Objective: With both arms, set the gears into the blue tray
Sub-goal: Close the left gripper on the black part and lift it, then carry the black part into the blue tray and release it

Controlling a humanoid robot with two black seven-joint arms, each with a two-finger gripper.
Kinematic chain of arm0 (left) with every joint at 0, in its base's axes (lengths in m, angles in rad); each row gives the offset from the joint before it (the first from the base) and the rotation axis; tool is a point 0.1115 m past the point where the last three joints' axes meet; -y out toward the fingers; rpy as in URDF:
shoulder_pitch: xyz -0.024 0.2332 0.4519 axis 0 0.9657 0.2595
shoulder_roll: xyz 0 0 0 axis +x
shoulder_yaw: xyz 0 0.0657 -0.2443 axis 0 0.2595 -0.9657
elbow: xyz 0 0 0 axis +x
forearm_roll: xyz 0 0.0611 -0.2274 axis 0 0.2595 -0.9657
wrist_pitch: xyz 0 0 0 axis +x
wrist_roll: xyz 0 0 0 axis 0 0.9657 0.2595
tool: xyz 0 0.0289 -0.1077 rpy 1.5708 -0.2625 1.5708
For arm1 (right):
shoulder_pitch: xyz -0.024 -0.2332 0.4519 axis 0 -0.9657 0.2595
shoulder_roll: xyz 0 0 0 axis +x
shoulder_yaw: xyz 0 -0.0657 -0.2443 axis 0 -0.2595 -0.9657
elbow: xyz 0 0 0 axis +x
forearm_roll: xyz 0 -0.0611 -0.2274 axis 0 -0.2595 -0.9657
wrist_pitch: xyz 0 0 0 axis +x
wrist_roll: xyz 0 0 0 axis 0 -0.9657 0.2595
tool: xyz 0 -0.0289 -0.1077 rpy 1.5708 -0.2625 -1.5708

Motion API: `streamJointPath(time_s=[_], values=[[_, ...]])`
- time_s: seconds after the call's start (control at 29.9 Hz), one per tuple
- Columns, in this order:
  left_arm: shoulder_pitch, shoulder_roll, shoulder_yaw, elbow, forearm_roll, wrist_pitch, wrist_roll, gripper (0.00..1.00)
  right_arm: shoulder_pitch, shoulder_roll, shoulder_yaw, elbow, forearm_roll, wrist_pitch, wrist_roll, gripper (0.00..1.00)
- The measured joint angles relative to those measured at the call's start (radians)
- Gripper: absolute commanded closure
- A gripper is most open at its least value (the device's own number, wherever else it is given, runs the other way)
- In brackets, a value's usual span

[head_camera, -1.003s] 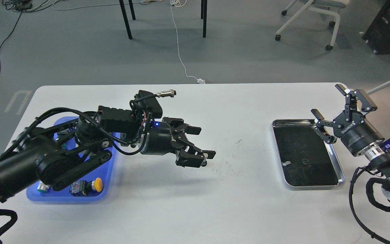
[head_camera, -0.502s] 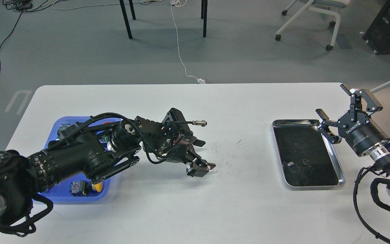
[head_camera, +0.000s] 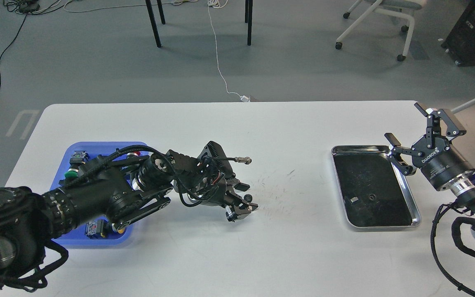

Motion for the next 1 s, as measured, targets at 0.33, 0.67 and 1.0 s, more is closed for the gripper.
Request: streamJointPath(time_s=[0.33,0.67,1.0], values=[[-0.006,0.002,0.007,0.015,-0.001,0.009,0.001,0.9,0.0,0.0,0.0,0.0,0.0,0.0,0.0,0.02],[-0.087,0.184,-0.007,-0.167,0.0,0.021,-0.001,0.89,0.0,0.001,0.003,0.0,0.0,-0.002,0.0,0.02],[-0.083,0.64,0.005,-0.408,0.0,0.015,0.0,0.89,0.011,0.013,-0.004,0.0,-0.005,-0.002,0.0,0.02]])
